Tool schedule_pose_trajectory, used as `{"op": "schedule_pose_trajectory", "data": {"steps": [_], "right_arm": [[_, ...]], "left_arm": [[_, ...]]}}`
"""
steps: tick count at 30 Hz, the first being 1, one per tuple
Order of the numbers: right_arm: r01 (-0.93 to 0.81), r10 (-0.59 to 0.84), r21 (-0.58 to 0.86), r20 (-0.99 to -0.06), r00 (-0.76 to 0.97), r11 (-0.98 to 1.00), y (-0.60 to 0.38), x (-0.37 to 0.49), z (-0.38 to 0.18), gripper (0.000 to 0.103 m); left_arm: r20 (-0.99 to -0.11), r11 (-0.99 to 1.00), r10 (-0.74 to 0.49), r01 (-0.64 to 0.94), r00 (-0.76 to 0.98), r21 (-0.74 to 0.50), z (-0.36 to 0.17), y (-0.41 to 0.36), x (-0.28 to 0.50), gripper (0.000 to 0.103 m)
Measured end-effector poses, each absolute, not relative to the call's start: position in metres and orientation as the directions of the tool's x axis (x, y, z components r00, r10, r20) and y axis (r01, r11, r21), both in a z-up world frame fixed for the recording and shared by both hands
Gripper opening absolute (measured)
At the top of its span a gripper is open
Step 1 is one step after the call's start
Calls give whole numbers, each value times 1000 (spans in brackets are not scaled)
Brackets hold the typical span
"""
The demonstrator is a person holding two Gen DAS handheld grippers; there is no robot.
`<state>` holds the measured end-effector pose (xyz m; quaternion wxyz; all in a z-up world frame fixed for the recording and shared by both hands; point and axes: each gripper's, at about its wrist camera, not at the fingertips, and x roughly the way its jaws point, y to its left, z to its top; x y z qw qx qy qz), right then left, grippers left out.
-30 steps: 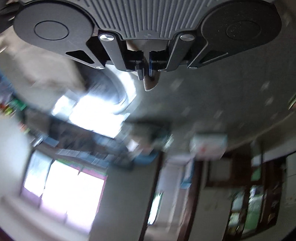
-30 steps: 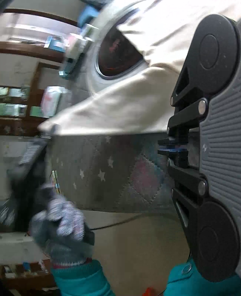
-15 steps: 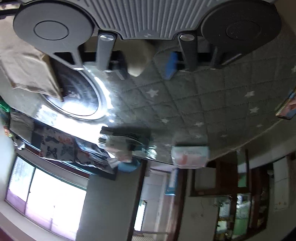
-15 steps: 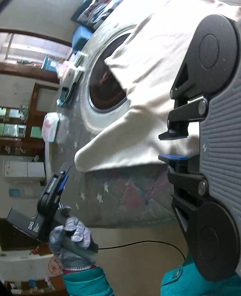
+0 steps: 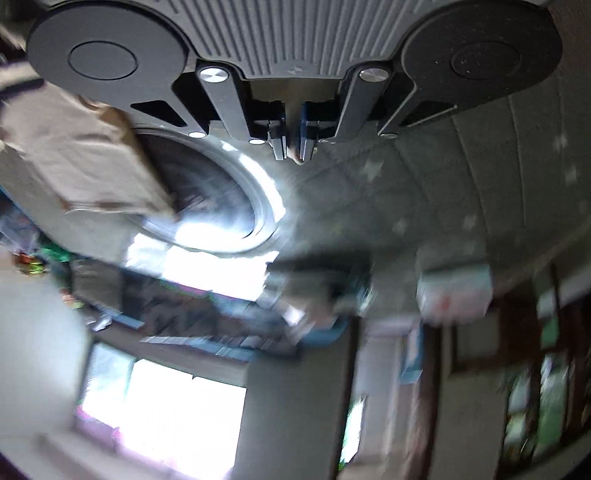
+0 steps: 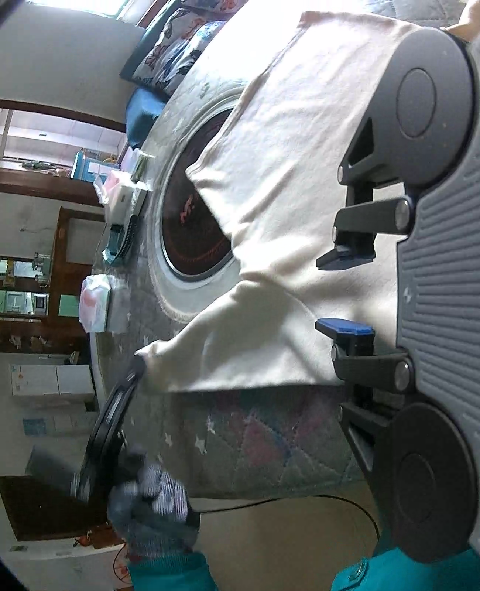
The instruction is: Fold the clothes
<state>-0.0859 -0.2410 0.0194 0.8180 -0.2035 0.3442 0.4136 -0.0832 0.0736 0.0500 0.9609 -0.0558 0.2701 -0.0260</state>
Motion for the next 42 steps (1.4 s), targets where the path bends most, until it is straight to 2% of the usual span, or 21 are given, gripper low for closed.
{"op": "schedule_pose_trajectory", "data": {"steps": [2, 4, 10, 13, 17, 18, 19, 21, 25, 28, 29, 31, 37, 42], "right_arm": [[-815, 531, -45, -738, 417, 578, -242, -84, 17, 28], [-814, 524, -46, -744, 414, 578, -242, -83, 14, 29], [-805, 518, -39, -748, 416, 591, -248, -81, 12, 33], [-803, 519, -29, -749, 412, 595, -249, -81, 11, 33], [-803, 516, -37, -749, 416, 595, -249, -82, 11, 33], [-803, 516, -35, -749, 416, 595, -249, -82, 11, 34], [-802, 516, -34, -749, 415, 596, -249, -81, 11, 34], [-802, 516, -35, -748, 417, 596, -249, -81, 11, 34], [-800, 516, -37, -747, 420, 598, -249, -81, 11, 35], [-799, 515, -40, -745, 424, 600, -248, -81, 11, 37], [-799, 515, -41, -744, 425, 600, -248, -80, 10, 38], [-799, 516, -42, -743, 426, 600, -248, -80, 10, 38], [-802, 518, -41, -743, 424, 596, -248, -78, 10, 39], [-800, 520, -39, -741, 425, 599, -248, -77, 10, 41]], "left_arm": [[-468, 989, -145, 109, 872, -103, 56, 65, -107, 7], [-480, 977, -208, 205, 852, -60, 54, 52, -127, 7], [-606, 917, -306, 398, 734, 18, 31, 17, -169, 6], [-648, 912, -299, 409, 700, 21, 22, 10, -174, 7], [-604, 951, -233, 308, 762, 22, 34, 18, -174, 9], [-591, 954, -225, 297, 774, 25, 38, 16, -171, 15], [-580, 957, -220, 289, 785, 28, 42, 14, -168, 26], [-566, 960, -202, 277, 799, 48, 45, 5, -162, 39], [-562, 956, -147, 263, 814, 130, 37, -21, -147, 45], [-590, 957, -89, 234, 803, 174, 23, -28, -134, 44], [-600, 957, -67, 222, 797, 188, 18, -29, -129, 40], [-613, 963, -56, 203, 788, 175, 15, -23, -124, 10], [-554, 982, -42, 136, 831, 129, 57, 16, -118, 8], [-538, 979, 102, 10, 837, 202, 75, 51, -85, 7]]}}
